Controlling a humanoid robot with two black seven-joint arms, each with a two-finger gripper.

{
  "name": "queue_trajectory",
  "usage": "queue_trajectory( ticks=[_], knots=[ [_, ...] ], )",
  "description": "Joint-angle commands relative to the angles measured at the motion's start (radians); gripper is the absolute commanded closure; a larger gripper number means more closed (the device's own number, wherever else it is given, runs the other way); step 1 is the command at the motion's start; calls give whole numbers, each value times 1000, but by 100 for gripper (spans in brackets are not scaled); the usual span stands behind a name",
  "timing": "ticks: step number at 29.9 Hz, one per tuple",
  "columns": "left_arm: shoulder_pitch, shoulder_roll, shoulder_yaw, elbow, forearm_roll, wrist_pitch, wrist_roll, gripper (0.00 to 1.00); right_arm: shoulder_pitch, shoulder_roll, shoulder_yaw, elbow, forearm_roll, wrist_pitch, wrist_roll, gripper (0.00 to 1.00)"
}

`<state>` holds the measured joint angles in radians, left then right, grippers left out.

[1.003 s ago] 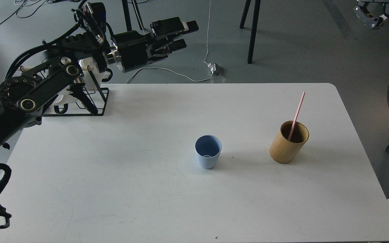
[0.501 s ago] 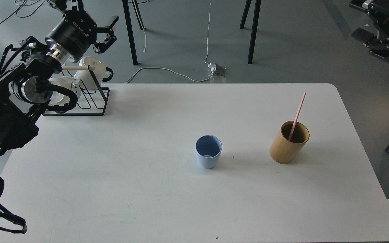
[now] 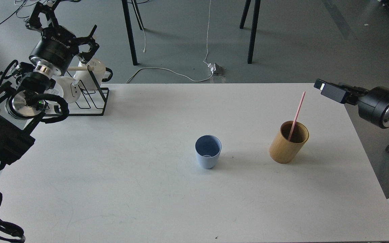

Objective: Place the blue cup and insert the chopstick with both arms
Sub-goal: 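Reach the right gripper to the pink straw in the tan cup, then grasp the pink straw and pull it up out of the tan cup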

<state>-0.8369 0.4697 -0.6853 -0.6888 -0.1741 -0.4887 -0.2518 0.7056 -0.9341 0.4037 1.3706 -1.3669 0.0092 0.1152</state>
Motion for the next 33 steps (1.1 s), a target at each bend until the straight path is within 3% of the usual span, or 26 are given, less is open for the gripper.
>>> queue_trajectory(
  ticks=[1, 5, 15, 23, 28, 33],
  knots=[
    [-10, 7, 0, 0, 1, 0, 8, 0, -2, 87, -19, -77, -50, -2, -15, 24],
    [-13, 20, -3, 0, 1, 0, 8, 0, -2, 162, -25, -140, -58, -2, -23, 26],
    [-14, 40, -5, 0, 1, 0, 3, 0, -6, 172, -28, -153, -123, 12, -23, 71],
    [-21, 40, -8, 0, 1, 0, -4, 0, 2, 150, -78, -131, -132, 14, -22, 92],
    [-30, 41, -8, 0, 1, 0, -6, 0, 20, 55, -74, -61, -129, 14, -14, 99],
    [-44, 40, -6, 0, 1, 0, -6, 0, 38, 12, -66, 1, -120, 14, -12, 99]
  ],
)
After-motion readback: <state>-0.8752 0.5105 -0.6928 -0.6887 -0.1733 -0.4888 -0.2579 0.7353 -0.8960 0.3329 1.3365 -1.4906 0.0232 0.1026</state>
